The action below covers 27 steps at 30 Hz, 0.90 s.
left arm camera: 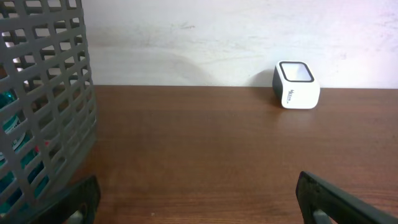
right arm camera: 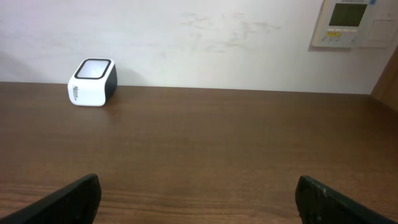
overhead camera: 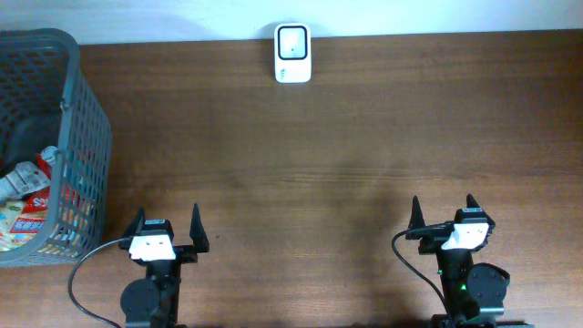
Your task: Scan the item barcode
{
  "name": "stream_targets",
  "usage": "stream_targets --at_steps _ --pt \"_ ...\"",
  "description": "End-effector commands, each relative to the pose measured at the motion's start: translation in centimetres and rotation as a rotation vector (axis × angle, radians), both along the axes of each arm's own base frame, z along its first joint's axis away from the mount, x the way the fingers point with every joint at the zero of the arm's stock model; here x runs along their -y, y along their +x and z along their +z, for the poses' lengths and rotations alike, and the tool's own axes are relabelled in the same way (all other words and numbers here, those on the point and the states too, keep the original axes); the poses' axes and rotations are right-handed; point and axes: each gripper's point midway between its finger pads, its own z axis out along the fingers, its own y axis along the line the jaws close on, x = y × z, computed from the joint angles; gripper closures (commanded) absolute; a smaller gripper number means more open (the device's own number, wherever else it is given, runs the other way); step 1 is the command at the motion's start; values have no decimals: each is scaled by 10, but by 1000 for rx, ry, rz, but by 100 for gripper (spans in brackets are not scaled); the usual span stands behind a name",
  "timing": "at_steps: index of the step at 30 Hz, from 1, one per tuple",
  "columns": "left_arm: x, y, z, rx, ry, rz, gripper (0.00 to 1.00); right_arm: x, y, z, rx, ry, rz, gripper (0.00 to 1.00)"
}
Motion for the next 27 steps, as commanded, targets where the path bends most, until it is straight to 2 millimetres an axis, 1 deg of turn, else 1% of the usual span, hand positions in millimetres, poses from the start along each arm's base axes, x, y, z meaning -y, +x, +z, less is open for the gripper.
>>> stream_targets --at_steps 1,24,27 --pt "3 0 -2 -4 18 -17 1 0 0 -3 -4 -5 -3 1" --pt "3 0 -2 -4 18 -17 1 0 0 -3 -4 -6 -3 2" --pt "-2 0 -1 0 20 9 1 0 0 -3 -3 -6 -3 2"
